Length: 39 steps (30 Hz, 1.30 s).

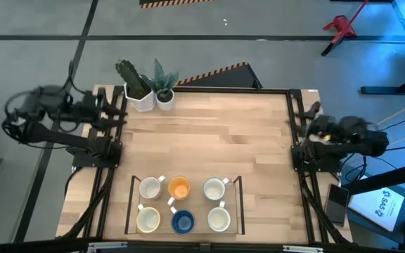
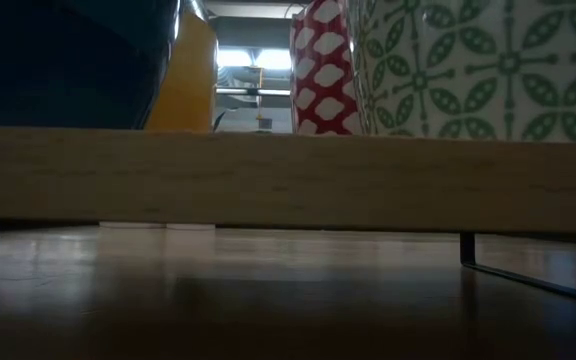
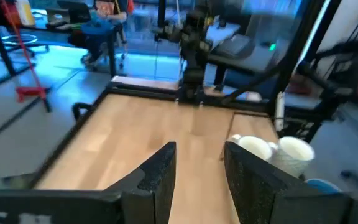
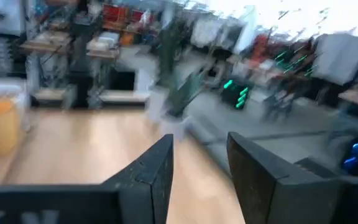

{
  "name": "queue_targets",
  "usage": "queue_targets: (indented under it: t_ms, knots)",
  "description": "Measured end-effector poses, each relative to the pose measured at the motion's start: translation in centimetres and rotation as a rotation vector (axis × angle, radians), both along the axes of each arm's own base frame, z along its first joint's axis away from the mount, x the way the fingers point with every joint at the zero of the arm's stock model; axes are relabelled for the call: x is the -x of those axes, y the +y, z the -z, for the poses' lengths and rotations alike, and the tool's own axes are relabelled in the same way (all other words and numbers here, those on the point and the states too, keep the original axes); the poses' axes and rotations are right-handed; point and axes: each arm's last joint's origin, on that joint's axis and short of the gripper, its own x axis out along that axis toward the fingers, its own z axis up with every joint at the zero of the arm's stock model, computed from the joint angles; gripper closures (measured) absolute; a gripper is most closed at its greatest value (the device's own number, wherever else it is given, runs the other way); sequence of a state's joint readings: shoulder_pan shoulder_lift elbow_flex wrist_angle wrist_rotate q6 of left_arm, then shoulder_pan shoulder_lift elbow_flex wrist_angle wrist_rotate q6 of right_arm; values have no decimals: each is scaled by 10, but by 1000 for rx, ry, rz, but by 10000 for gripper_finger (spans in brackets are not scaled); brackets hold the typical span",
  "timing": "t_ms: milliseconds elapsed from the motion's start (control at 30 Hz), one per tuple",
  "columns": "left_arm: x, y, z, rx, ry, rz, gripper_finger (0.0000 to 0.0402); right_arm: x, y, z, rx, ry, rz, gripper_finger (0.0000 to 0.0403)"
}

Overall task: Place coffee mugs
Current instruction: Return to Home Position

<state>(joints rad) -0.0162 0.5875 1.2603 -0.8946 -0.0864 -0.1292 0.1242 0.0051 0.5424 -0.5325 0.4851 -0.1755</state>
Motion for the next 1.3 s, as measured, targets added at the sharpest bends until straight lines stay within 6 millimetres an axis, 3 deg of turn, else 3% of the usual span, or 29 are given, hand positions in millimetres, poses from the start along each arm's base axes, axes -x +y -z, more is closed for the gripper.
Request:
queue_targets:
  t_ms: [167,300,433,500,567,733,1000,1300]
  knots:
    - [17,-1,82,135,-135,8,272,-35,6,42,-68,-40,-62,265]
    - [23,0,137,230,-261,7,272,-52,9,69,-81,-112,-90,265]
    - [-2,-2,174,256,-159,15,272,-64,11,106,-80,-102,-102,265]
    - [-19,-2,184,265,-182,10,272,-65,11,109,-91,-92,-109,265]
    - [-30,-2,214,282,-123,13,272,-68,11,112,-66,-58,-113,265]
    - [-43,-5,251,333,-164,47,272,-69,13,114,-13,-21,-157,265]
    - [-50,-4,262,262,-230,32,272,-69,14,115,14,-6,-190,265]
    - [-50,-5,262,338,-229,34,272,-69,14,115,68,10,-182,265]
